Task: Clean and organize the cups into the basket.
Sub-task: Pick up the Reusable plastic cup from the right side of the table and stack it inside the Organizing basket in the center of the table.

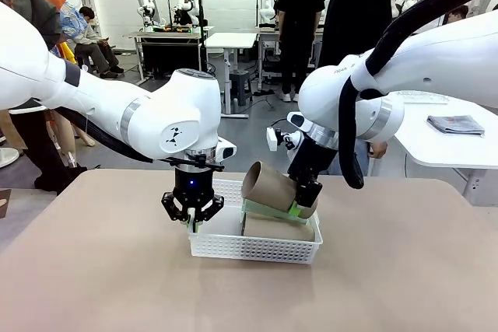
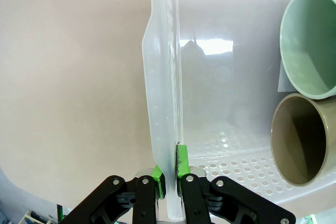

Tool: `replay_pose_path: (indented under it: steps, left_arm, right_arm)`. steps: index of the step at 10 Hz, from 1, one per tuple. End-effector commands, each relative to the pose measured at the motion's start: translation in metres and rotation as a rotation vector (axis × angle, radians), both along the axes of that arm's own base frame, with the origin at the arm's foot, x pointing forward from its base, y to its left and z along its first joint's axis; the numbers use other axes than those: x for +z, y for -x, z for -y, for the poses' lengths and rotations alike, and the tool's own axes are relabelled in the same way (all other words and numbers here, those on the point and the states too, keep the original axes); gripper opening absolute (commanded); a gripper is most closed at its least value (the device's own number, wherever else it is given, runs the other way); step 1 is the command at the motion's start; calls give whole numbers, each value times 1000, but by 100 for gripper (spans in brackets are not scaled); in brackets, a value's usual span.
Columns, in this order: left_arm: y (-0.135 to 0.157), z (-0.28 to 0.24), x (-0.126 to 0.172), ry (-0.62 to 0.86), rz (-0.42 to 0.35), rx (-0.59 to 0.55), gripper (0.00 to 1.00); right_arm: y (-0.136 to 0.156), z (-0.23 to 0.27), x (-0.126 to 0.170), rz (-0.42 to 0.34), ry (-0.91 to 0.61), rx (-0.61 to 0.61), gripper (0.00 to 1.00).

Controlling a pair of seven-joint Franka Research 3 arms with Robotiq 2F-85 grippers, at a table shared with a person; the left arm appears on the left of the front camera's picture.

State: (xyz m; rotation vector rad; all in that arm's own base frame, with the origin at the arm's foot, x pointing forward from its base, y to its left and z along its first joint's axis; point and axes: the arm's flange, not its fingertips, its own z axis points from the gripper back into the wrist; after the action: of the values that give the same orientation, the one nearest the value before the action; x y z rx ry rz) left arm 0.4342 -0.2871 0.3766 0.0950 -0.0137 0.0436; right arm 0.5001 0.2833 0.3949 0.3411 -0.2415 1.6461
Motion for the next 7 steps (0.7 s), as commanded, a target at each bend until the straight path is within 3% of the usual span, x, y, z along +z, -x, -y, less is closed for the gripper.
replay_pose_path:
  steps: [1,7]
  left_arm:
    - [1,1,2,3,4,1,0]
    - [1,1,2,3,4,1,0]
  right_arm:
    - [-5,4,2,3,45,-34,80]
    - [-9,10,-4,-22,53,-47,80]
